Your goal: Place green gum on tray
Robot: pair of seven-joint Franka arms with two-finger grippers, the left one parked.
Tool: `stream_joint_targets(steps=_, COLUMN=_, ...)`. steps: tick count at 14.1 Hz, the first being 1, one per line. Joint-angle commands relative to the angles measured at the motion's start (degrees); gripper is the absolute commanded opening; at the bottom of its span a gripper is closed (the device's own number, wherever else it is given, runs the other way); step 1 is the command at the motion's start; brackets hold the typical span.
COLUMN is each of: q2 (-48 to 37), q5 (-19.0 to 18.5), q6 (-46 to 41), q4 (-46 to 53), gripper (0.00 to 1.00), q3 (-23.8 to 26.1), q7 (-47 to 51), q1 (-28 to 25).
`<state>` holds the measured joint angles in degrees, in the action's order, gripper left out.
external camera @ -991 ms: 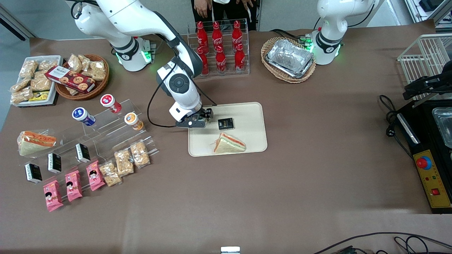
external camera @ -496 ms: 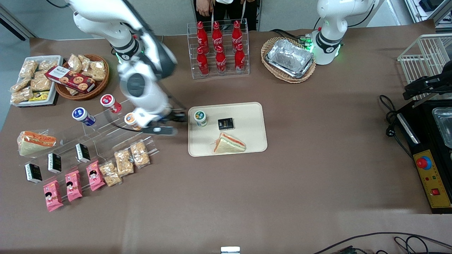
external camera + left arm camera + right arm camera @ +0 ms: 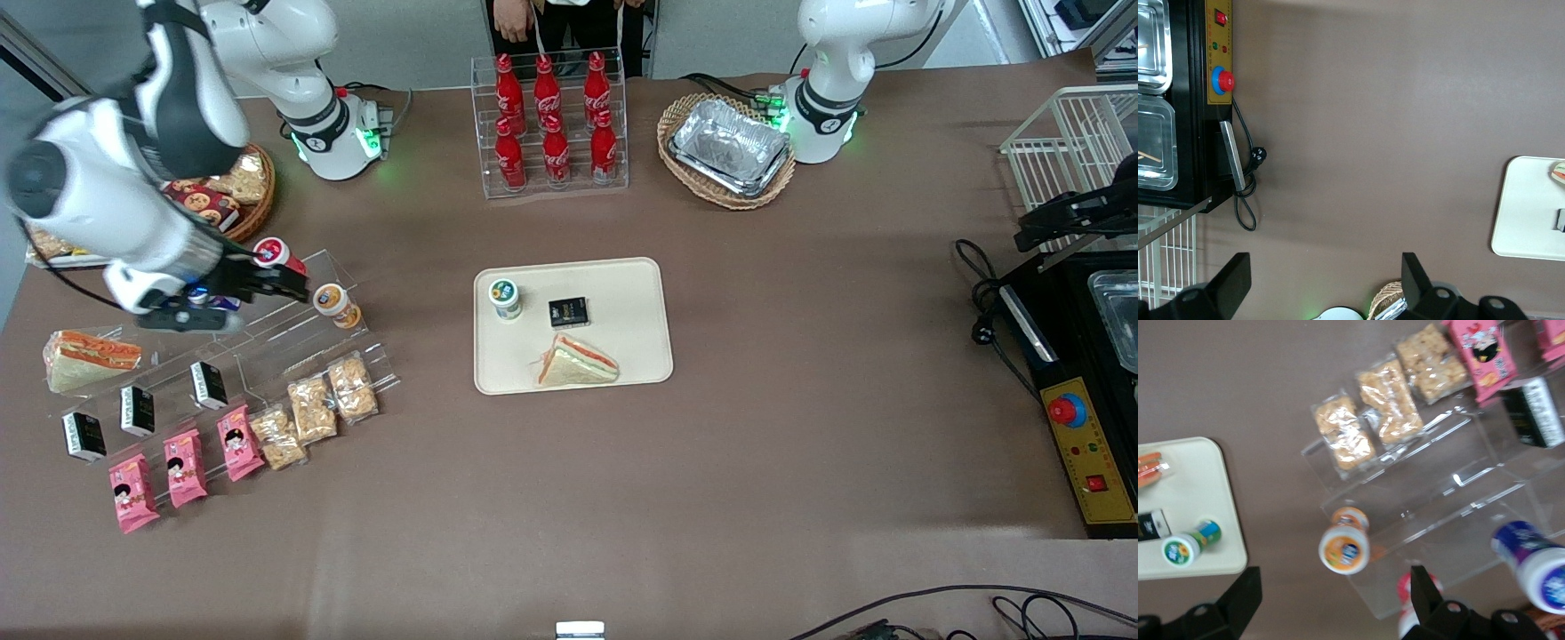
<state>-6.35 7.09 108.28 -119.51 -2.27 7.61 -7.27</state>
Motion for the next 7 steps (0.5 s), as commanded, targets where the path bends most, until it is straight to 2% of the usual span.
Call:
stream_joint_targets(steps=1, q2=-0.1, q5=0.6, q6=-6.9, q4=6.7, gripper=1.00, q3=0.7, q7=-9.1, q1=7.0)
stream_joint_targets(steps=3, q2=0.2, q5=0.0, q6=-9.8, q4=11.0, gripper=1.00, q3=0.7, q7=-10.3, q1=8.6)
stream_joint_targets(steps=5, q2=2.6, q5=-3.4, q6=-15.7, q4=19.1, gripper=1.00, q3=0.7, q7=-10.3, q1=8.6)
stream_joint_targets(steps=7, q2=5.5, q5=-4.4, q6=-22.7, q4=28.0, gripper=1.00, q3=0.7, q7=-9.9, q1=8.6)
